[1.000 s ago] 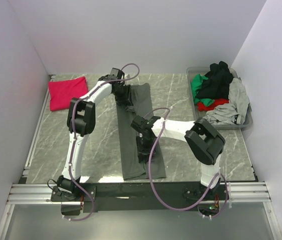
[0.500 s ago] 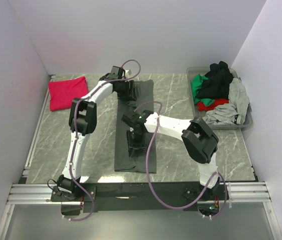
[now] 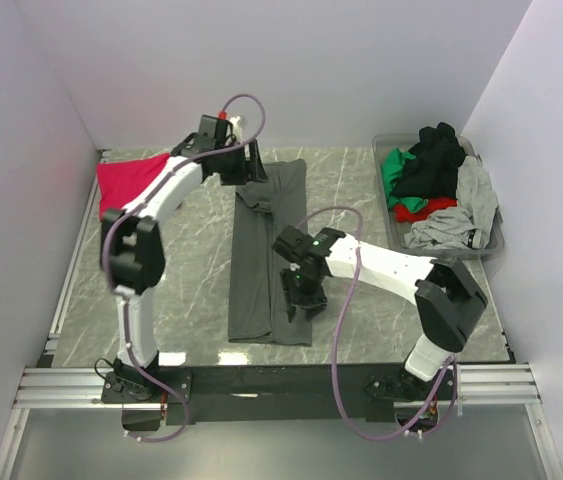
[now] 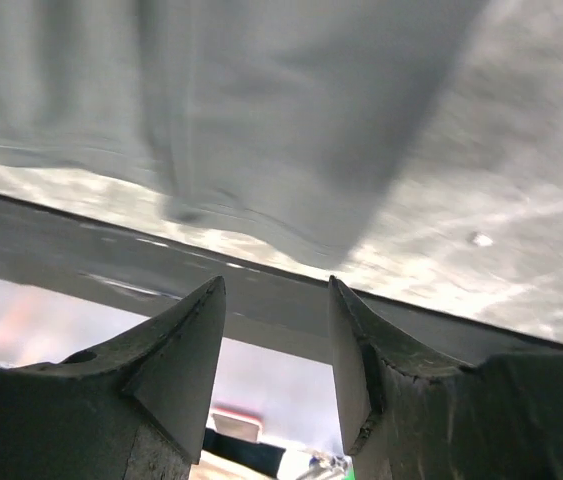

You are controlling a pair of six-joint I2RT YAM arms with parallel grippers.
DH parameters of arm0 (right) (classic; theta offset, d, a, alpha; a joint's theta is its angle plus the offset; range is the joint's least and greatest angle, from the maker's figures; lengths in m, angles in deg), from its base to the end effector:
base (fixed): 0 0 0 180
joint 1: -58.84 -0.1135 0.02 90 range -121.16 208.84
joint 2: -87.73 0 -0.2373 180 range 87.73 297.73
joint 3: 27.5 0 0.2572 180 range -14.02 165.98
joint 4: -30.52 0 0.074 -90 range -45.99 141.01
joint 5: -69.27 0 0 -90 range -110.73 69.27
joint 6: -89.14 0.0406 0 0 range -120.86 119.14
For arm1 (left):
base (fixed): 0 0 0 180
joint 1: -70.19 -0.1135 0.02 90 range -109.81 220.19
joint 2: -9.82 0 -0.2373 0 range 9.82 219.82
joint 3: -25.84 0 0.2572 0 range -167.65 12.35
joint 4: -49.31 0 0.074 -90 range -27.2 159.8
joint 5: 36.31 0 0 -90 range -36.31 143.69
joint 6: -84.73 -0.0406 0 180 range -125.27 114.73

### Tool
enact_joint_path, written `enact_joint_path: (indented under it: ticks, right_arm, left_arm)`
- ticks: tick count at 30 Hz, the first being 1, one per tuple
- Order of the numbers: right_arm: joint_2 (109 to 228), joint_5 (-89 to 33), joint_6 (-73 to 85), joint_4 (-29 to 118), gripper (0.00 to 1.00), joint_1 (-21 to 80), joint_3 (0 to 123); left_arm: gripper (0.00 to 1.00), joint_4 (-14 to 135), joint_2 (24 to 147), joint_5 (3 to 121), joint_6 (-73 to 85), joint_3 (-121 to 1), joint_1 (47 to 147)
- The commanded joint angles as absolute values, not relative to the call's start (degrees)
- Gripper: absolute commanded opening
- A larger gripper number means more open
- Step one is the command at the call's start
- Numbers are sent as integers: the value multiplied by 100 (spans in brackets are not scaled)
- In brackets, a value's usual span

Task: Fold and stack the t-shirts
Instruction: Fold the tshirt

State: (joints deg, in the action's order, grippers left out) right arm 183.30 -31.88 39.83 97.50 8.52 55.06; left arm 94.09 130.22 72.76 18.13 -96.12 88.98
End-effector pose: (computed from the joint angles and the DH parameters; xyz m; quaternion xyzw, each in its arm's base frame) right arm 0.1941 0.2462 0.1797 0.0917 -0.9873 -0.1298 0.0082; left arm 0.4493 -0.1669 0.2482 0.0293 0.9071 -0.2828 0.3105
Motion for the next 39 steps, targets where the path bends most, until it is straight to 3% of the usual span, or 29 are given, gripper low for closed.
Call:
enact_joint_path:
  ticks: [1,7,14,23,30,39]
  right_arm:
    - [17975,-3066,3843,9675,53,962,5103]
    - [18176,-3127,3667,9332,53,980,4786]
    - [18361,-3443,3492,8884,52,980,4426]
    - [18590,-3707,3439,8523,45,980,4039]
    - [18730,-3830,3351,8479,32,980,3977]
    - [18827,-3839,3219,8540,30,980,4013]
  left_arm:
    - [75,9426,11979,6910,2127,-8805,8918]
    - [73,9751,10459,6381,2294,-6329,8935]
    - [71,10392,8983,6397,2504,-4745,8953]
    - [68,10815,8181,6863,2786,-3547,9137]
    - [64,10781,8093,7363,2760,-3020,9313]
    - [63,10420,8242,7970,3015,-2624,9489]
